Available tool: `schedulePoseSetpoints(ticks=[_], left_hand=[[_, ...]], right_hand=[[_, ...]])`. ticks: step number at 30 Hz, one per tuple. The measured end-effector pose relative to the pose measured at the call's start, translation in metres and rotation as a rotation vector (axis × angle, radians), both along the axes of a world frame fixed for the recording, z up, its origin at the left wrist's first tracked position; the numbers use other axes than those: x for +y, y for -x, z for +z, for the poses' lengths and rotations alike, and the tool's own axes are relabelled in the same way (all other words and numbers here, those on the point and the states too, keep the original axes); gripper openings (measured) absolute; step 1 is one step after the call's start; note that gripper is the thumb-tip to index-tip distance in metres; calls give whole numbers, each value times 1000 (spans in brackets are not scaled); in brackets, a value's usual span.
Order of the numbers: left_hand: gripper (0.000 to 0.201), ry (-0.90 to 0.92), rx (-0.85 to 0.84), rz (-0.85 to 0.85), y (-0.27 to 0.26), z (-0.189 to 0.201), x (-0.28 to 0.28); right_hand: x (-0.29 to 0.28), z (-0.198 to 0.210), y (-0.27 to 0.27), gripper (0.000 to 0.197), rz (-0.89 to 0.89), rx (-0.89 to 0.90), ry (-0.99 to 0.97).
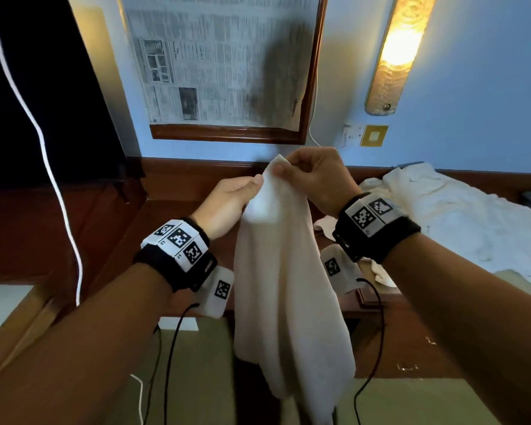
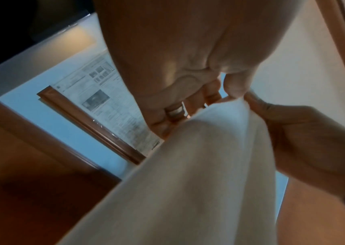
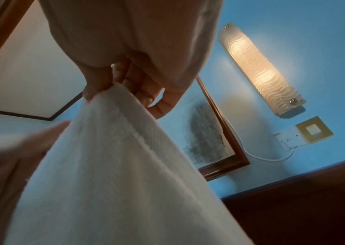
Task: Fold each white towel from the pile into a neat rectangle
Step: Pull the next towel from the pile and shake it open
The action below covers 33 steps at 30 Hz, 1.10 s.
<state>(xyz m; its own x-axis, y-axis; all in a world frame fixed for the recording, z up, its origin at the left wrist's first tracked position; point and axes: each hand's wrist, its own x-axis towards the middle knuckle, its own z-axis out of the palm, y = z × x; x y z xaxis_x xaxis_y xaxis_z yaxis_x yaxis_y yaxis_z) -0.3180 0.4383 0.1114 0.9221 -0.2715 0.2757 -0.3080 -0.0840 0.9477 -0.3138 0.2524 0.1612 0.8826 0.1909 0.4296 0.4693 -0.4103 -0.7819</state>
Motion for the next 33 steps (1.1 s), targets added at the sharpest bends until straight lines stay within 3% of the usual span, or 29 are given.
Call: schedulePoseSetpoints(ticks=[6,9,12,14,16,18,20,24,29,33], left_hand=[[60,15,115,-111,2,-49,-12],[86,-30,217,-196,5,-72,-18],[87,-138,201,-233,5,-96,-21],[89,-153,152,-152,0,-103,-21],[79,-165,70,-27,-6,-102,-21],[57,-184,5,73,-12,-94,-21],[36,-221,-35,113,-16,-80,-22],[25,-343,-167,101,-11,-44,-35],[19,-241,-202,162,2,-27,-38],[28,-7,-48,151,12,-48,-18]], right_hand=[[-32,18,-4,18,-130,-126,-1],[-52,19,-8,20,-200,-181,6],[-70,14,-12,13,-279,-203,38],[-78,8,-13,9,-318,-198,67],[-86,1,-15,7,-352,-176,121],[-90,-1,-12,3,-332,-126,154],[-85,-1,-4,4,-184,-38,240],[-50,-23,14,5,165,113,644],[-32,-53,9,5,98,3,541],[-28,-45,0,8,-30,-190,393]])
